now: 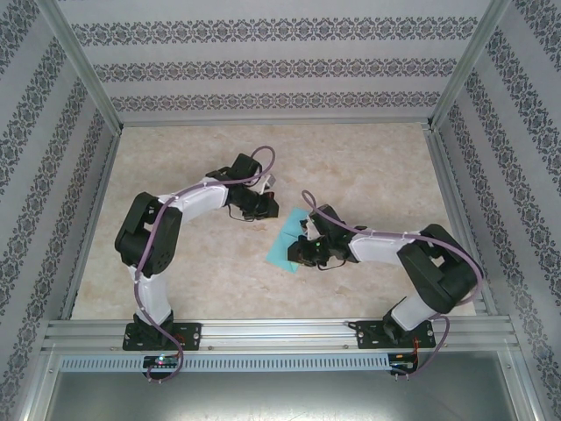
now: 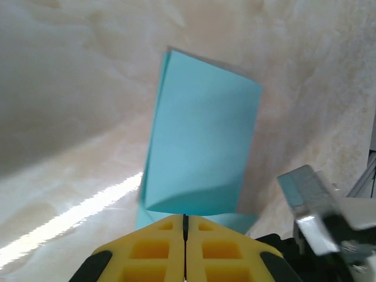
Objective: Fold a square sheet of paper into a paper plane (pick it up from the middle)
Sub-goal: Turn over the paper at the center of the table.
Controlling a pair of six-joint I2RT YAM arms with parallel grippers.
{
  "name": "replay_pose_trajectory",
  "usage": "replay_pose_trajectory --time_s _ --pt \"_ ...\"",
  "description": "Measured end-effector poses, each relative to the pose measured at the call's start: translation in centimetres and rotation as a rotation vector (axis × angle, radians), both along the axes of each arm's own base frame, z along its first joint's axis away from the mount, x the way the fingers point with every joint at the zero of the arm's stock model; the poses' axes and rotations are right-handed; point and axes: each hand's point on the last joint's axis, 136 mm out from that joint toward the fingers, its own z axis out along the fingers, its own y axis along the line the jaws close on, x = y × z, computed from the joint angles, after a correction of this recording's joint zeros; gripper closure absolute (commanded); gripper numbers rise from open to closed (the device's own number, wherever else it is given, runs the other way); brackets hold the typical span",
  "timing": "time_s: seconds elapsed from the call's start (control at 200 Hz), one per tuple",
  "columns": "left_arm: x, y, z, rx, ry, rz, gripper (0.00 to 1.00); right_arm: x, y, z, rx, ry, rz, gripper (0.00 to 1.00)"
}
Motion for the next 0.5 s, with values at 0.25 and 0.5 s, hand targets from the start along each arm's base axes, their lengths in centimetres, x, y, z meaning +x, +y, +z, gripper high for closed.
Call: replay_pose_trajectory --time_s 0.25,0.5 --pt "-3.4 -1.0 -2.5 0.005 0.072 -0.029 0.87 2.2 -3.2 3.3 0.019 -0.072 -0.092 0.69" --pt "-4.0 -0.8 -3.4 0.008 0.084 -0.027 0.76 2.8 -5.6 2.7 -0.036 -0.083 -0.107 0.60"
